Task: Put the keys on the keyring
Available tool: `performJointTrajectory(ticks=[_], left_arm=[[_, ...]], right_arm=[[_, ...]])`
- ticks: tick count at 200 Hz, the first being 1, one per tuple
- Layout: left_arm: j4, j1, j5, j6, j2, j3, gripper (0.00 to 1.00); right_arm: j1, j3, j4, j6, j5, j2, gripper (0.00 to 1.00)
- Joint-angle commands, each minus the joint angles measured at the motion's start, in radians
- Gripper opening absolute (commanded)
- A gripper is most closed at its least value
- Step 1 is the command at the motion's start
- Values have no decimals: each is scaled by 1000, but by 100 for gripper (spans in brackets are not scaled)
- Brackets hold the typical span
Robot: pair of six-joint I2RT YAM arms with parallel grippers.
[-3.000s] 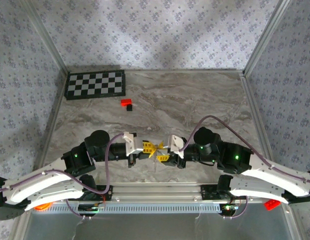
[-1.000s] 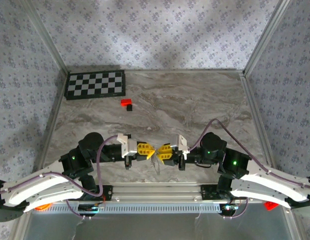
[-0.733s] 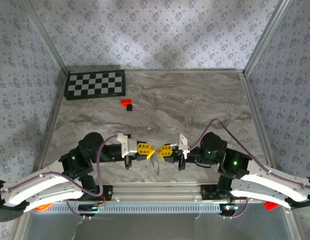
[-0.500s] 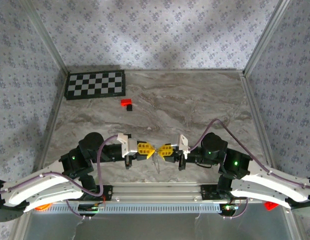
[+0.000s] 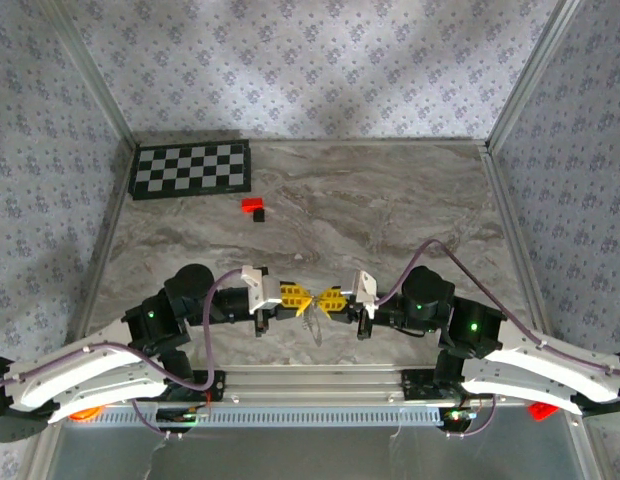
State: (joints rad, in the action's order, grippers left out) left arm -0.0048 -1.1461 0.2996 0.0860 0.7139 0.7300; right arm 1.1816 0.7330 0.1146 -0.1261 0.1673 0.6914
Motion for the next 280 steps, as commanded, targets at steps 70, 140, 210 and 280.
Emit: performJointTrajectory(ticks=[70, 140, 210, 280], left_arm=[[-41, 0, -58, 28, 6, -1, 0], [-109, -1, -105, 44, 9, -1, 0], [-70, -1, -152, 54, 30, -46, 0], [-28, 0, -147, 39, 29, -79, 5]], right_arm=[[12, 39, 22, -38, -57, -37, 0], [10, 54, 31, -54, -98, -41, 0], [0, 145, 121, -71, -190, 11, 0], [0, 256, 235, -66, -258, 117, 0]])
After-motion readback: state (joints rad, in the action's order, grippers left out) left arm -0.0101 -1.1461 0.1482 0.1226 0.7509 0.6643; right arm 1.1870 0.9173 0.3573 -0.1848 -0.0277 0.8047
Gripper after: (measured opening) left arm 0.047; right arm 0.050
